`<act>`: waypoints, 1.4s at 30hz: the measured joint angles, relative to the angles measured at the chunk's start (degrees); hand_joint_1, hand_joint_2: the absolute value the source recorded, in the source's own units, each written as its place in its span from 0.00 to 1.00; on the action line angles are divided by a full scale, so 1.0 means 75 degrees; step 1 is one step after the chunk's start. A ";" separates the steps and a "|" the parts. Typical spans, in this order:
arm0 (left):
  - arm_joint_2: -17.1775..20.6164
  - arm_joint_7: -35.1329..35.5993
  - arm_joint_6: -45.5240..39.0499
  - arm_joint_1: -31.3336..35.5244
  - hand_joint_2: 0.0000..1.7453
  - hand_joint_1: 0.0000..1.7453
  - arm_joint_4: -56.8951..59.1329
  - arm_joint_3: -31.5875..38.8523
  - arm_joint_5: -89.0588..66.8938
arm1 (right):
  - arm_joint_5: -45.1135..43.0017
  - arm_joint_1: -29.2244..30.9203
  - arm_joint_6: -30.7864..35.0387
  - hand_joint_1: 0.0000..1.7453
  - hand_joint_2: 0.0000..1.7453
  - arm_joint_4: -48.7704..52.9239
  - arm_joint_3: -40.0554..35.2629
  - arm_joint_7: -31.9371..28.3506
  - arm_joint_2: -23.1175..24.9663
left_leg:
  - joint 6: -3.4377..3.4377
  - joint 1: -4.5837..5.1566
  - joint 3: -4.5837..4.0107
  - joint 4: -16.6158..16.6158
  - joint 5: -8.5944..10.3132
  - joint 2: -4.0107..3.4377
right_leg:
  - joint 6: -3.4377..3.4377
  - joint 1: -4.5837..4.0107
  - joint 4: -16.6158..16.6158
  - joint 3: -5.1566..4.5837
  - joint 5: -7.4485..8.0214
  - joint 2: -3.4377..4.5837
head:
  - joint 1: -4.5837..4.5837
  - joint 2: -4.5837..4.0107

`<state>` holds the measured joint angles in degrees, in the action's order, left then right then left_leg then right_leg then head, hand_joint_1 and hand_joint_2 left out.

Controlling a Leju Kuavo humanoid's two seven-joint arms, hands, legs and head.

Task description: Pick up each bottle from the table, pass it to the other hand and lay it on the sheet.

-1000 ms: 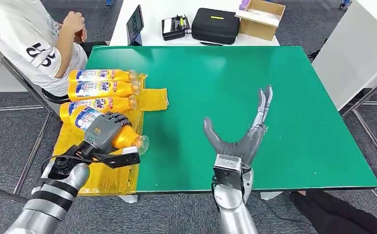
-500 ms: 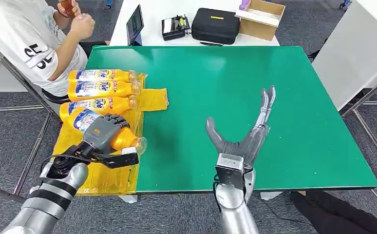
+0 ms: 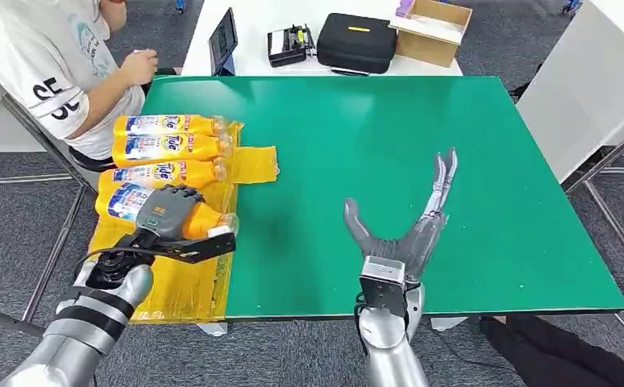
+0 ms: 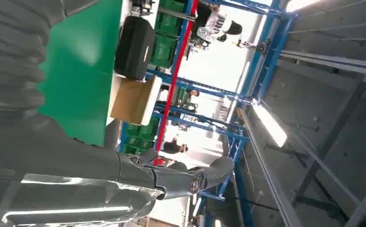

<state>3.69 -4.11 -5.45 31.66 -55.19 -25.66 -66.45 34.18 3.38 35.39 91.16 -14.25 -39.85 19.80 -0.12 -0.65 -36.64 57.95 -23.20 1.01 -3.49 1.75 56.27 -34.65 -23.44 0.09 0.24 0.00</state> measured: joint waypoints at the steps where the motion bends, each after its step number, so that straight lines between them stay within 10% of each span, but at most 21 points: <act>1: -0.0035 0.0047 0.0030 0.0009 1.00 1.00 0.0038 0.0000 0.0006 | 0.0006 -0.0005 0.0000 0.00 1.00 -0.0012 0.0000 0.0006 0.0000 | 0.0000 0.0000 0.0000 0.0000 0.0000 0.0000 | 0.0000 0.0000 0.0000 0.0000 0.0000 0.0000 | 0.0000 0.0000; 31: -0.0813 0.0067 -0.0131 0.0059 1.00 1.00 0.1656 0.0122 0.0551 | 0.0562 0.0223 0.0000 0.00 1.00 -0.0871 -0.0044 0.0318 0.0003 | 0.0000 0.0000 -0.0003 0.0000 0.0000 0.0004 | 0.0000 -0.0001 0.0001 0.0004 0.0000 -0.0001 | 0.0000 0.0000; 32: -0.0824 0.0065 -0.0122 0.0058 1.00 0.94 0.1681 0.0122 0.0565 | 0.0557 0.0225 0.0000 0.00 1.00 -0.0895 -0.0046 0.0323 0.0003 | 0.0000 0.0000 -0.0003 0.0000 0.0000 0.0004 | 0.0000 -0.0001 0.0001 0.0005 0.0000 -0.0001 | 0.0000 0.0000; 33: -0.0830 0.0050 -0.0107 0.0060 1.00 0.23 0.1711 0.0128 0.0595 | 0.0542 0.0226 0.0000 0.00 1.00 -0.0915 -0.0053 0.0326 0.0003 | 0.0000 0.0000 -0.0003 0.0000 0.0000 0.0004 | 0.0000 -0.0001 0.0001 0.0005 0.0000 -0.0001 | 0.0000 0.0000; 34: -0.0842 -0.0011 -0.0041 0.0072 1.00 0.01 0.1775 0.0154 0.0673 | 0.0493 0.0234 0.0000 0.00 1.00 -0.0953 -0.0073 0.0326 0.0003 | 0.0000 0.0000 -0.0003 0.0000 0.0000 0.0004 | 0.0000 0.0000 0.0001 0.0005 0.0000 -0.0001 | 0.0000 0.0000; 42: -0.0886 -0.0504 0.0371 0.0341 1.00 0.00 0.2392 0.0382 0.1113 | 0.0376 0.0360 0.0000 0.00 1.00 -0.1329 -0.0221 0.0318 0.0003 | 0.0000 0.0000 0.0007 0.0000 0.0000 0.0008 | 0.0000 -0.0001 0.0001 0.0018 0.0000 -0.0001 | 0.0003 0.0000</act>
<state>-2.95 -7.89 -2.67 34.22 -37.25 -22.80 -58.10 37.00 6.08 35.39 81.20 -15.91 -37.46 19.82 -0.12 -0.65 -36.59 57.95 -23.19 1.07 -3.49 1.74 56.28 -34.51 -23.44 0.08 0.26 0.00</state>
